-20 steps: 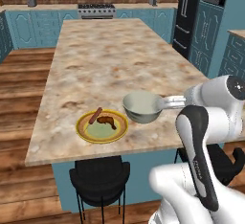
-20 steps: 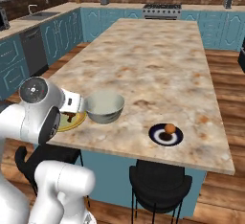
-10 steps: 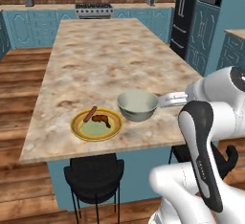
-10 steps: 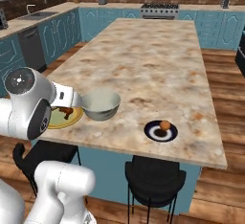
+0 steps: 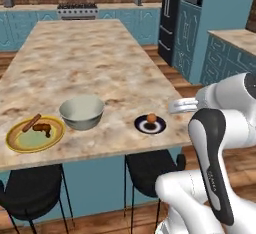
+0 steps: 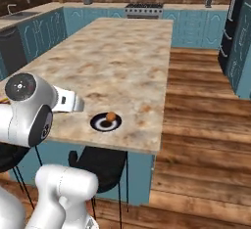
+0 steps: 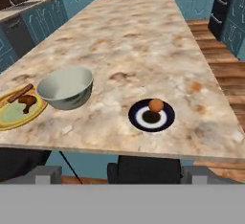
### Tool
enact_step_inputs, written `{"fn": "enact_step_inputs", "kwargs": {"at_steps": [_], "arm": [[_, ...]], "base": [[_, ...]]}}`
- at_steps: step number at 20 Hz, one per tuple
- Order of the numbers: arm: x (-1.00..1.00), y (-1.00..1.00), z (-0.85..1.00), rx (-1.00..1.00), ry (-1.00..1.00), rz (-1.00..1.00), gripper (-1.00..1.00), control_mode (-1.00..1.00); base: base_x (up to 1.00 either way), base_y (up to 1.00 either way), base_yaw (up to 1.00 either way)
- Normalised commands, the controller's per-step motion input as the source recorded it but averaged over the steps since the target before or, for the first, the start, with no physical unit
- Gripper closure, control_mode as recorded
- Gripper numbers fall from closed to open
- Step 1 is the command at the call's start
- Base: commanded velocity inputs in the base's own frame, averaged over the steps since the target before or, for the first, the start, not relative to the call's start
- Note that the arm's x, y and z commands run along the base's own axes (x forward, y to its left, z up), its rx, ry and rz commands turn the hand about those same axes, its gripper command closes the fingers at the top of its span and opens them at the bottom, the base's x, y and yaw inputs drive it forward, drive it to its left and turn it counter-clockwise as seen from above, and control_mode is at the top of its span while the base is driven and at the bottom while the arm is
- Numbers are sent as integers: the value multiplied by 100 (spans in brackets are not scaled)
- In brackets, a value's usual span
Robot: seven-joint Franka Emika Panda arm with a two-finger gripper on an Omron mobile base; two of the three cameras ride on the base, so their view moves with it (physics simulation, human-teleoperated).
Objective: Take the smaller bowl and place it next to the appetizer plate on the dining counter , and place the larger bowl next to the plate with cooked food.
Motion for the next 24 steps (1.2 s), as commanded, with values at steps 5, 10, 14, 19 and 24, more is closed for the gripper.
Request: {"fn": "enact_step_inputs", "kwargs": {"at_steps": [5,10,14,19,24], "arm": [[0,0,0,0,0,0,-100,100],[0,0,0,0,0,0,-100,100],[0,0,0,0,0,0,-100,100],[0,0,0,0,0,0,-100,100],[0,0,0,0,0,0,-100,100]], "base": [[28,-100,-5],[15,-100,-4],[61,-100,-1],[76,-82,0],[100,11,0]]}}
